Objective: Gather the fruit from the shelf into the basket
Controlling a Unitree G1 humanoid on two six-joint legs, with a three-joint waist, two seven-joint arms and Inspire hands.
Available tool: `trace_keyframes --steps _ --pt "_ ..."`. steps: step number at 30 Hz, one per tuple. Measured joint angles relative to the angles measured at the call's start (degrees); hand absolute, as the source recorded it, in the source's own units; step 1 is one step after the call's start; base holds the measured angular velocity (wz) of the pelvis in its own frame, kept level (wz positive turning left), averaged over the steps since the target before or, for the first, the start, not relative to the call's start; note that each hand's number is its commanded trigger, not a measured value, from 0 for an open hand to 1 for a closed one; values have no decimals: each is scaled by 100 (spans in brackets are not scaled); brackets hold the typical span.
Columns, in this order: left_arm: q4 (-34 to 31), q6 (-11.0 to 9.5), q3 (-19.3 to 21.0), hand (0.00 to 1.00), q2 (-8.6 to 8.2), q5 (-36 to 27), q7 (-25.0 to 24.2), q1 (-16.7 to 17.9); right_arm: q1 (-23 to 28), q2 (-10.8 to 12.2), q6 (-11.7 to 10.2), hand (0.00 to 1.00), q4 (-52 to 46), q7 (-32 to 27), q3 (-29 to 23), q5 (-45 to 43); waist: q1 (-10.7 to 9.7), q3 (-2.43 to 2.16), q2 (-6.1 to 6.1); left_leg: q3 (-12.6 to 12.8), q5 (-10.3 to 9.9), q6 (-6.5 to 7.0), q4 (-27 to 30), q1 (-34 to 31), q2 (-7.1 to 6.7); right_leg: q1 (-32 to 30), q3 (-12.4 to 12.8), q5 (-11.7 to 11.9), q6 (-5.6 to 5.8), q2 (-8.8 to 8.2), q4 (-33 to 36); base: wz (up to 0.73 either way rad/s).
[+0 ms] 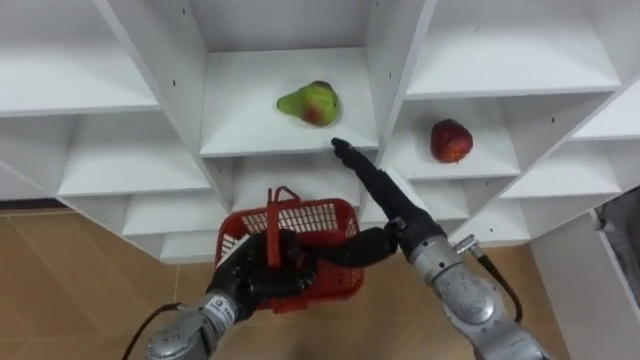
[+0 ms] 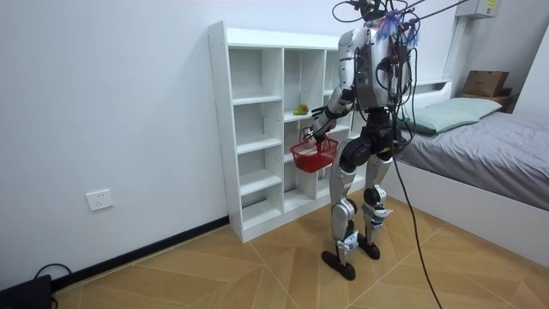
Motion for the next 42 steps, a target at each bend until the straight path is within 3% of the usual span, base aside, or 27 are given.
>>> trace_keyframes --steps 6,11,13,19,24,29,42 --pt "4 -4 28 100 90 57 69 73 96 -244 55 0 -784 173 8 -87 270 -11 -46 -16 5 -21 -86 157 -6 137 56 -11 5 25 -40 1" --pt "268 -34 32 100 206 45 95 136 127 -461 54 0 -1390 237 24 -175 273 -35 -182 -112 24 -45 -199 337 -40 326 17 -48 17 24 -110 8" --pt "388 -33 28 100 244 45 98 139 130 -496 51 0 -1491 259 25 -176 281 -7 -239 -114 22 -45 -209 391 -42 381 6 -55 19 22 -116 0" --pt "454 -35 29 100 367 66 99 140 134 -603 51 0 -1652 354 18 -202 246 -9 -313 -129 22 -44 -219 401 -54 395 -30 -56 23 9 -115 0" --pt "455 -48 30 100 376 78 99 140 130 -665 46 0 -1957 335 6 -235 252 -7 -381 -121 23 -44 -217 413 -52 400 -25 -56 22 13 -106 0" --pt "558 -102 27 100 379 157 97 154 90 -664 36 0 -2193 340 3 -227 275 -4 -563 -153 21 -44 -207 414 -57 445 -55 -56 22 11 -130 4" --pt "751 -102 47 100 402 160 80 169 -4 -667 36 0 -2207 351 -48 -255 284 19 -536 -229 21 -46 -231 426 -60 528 -136 -51 25 19 -214 3"
